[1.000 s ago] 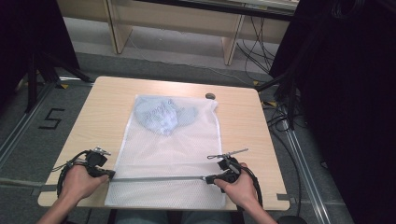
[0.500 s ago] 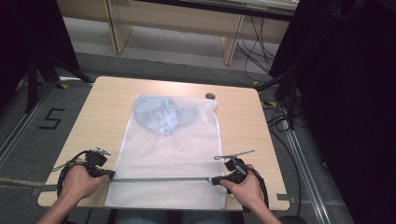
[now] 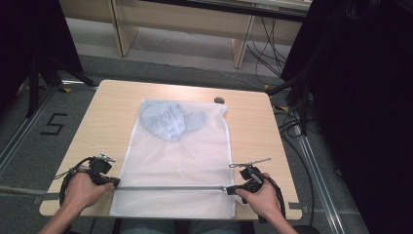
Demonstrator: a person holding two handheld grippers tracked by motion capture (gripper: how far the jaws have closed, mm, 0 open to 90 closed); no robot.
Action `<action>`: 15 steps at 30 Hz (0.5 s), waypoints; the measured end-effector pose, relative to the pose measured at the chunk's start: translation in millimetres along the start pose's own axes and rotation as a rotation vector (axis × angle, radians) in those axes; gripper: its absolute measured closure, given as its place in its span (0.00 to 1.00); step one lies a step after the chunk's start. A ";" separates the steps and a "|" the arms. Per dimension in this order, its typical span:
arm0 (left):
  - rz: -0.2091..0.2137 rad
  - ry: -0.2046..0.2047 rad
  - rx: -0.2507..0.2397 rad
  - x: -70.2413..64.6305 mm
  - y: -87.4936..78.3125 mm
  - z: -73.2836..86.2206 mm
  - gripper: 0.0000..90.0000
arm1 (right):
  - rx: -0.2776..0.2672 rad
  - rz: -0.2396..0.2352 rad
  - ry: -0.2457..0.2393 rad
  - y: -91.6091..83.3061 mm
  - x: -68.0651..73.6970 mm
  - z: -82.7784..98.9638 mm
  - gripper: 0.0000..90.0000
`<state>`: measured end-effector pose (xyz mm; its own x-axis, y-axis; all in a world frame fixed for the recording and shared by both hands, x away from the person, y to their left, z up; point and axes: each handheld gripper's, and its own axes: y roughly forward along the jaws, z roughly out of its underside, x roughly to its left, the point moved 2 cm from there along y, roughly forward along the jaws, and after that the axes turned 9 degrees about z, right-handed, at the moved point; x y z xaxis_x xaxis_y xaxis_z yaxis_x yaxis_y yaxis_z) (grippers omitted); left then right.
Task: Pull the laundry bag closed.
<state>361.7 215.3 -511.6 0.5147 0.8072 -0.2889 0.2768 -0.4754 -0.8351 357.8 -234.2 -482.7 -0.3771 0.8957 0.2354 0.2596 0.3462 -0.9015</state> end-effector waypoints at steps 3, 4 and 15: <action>0.001 -0.004 -0.002 -0.2 0.2 0.0 1.00 | -0.003 -0.002 -0.016 0.1 -5.2 1.3 0.96; 0.001 -0.003 -0.003 -0.1 0.2 0.0 1.00 | -0.004 0.002 -0.012 0.3 -5.7 1.7 0.96; 0.000 0.000 -0.001 0.1 0.1 -0.1 1.00 | -0.004 0.010 -0.011 -0.6 -18.7 5.2 0.96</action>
<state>361.9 215.3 -511.6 0.5150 0.8069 -0.2891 0.2774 -0.4760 -0.8345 360.0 -252.6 -488.4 -0.3840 0.8961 0.2224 0.2667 0.3383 -0.9025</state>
